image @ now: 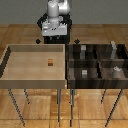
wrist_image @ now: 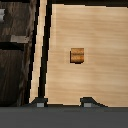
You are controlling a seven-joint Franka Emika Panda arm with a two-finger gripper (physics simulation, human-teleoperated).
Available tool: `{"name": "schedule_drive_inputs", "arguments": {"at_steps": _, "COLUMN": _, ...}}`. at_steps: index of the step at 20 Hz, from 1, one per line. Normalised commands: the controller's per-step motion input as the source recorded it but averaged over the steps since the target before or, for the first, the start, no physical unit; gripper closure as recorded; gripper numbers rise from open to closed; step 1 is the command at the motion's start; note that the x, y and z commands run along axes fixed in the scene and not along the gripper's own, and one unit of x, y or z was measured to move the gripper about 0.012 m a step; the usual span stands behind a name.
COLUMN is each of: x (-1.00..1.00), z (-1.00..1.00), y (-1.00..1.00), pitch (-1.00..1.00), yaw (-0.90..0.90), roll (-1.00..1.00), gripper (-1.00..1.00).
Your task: Place the loaf of bread into the appropriate compartment.
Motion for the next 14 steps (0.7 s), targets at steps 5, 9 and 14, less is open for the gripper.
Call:
{"name": "schedule_drive_inputs", "arguments": {"at_steps": 5, "x": 0.0, "z": 0.0, "y": 0.0, "pitch": 0.0, "yaw": 0.0, "roll": 0.0, "gripper": -1.0}}
{"name": "schedule_drive_inputs", "arguments": {"at_steps": 9, "x": 0.0, "z": 0.0, "y": -0.25, "pitch": 0.0, "yaw": 0.0, "roll": 0.0, "gripper": -1.0}}
{"name": "schedule_drive_inputs", "arguments": {"at_steps": 14, "x": 0.6, "z": 0.0, "y": -0.2, "pitch": 0.0, "yaw": 0.0, "roll": 0.0, "gripper": -1.0}}
